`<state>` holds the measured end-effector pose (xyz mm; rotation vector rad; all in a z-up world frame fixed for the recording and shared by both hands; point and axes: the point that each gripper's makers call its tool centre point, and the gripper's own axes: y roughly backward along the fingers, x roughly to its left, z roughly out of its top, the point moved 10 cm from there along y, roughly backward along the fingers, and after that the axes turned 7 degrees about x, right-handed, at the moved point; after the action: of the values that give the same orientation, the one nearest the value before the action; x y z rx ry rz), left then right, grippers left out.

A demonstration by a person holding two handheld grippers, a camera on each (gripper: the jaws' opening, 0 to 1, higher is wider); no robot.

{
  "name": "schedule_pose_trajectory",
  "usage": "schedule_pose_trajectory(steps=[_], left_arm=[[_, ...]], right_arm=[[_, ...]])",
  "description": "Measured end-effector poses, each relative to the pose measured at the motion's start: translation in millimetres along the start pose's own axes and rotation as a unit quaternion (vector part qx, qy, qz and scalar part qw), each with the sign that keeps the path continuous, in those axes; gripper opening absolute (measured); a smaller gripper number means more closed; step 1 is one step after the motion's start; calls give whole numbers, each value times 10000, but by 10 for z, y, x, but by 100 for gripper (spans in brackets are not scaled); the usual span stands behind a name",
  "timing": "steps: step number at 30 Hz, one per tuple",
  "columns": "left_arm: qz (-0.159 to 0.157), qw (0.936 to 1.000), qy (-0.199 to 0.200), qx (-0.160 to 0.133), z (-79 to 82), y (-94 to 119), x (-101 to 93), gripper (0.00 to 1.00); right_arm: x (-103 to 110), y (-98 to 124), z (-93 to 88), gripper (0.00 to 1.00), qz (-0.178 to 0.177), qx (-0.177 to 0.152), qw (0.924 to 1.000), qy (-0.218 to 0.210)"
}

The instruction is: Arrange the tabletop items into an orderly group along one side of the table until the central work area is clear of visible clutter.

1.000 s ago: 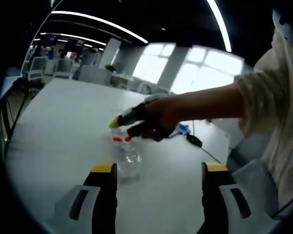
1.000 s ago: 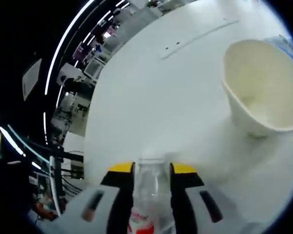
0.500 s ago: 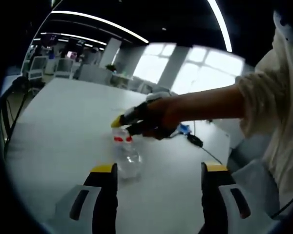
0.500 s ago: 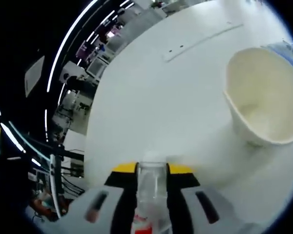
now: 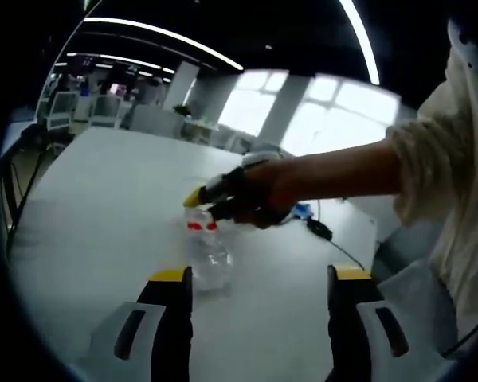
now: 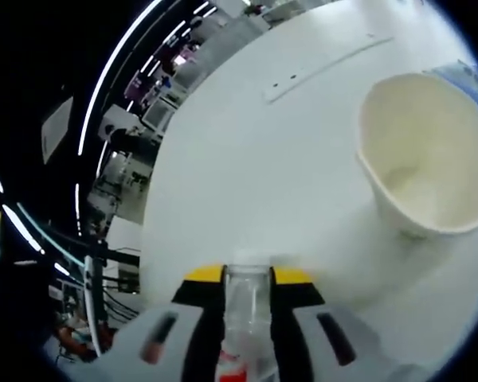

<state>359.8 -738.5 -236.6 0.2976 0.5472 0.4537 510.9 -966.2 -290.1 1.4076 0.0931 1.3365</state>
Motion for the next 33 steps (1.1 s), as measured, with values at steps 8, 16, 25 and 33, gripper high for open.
schedule_pose_trajectory(steps=[8, 16, 25, 33], left_arm=[[15, 10000, -37, 18, 18, -11, 34, 65], [-16, 9999, -102, 12, 66, -64, 62, 65], [-72, 9998, -156, -64, 173, -140, 186, 65], [-114, 9996, -233, -95, 287, -247, 314, 65]], right_arm=[[-16, 34, -26, 17, 102, -104, 9999, 26], [5, 56, -29, 17, 169, -96, 9997, 153], [52, 150, -14, 17, 330, -223, 9972, 635], [68, 271, -40, 17, 486, -328, 9937, 951]])
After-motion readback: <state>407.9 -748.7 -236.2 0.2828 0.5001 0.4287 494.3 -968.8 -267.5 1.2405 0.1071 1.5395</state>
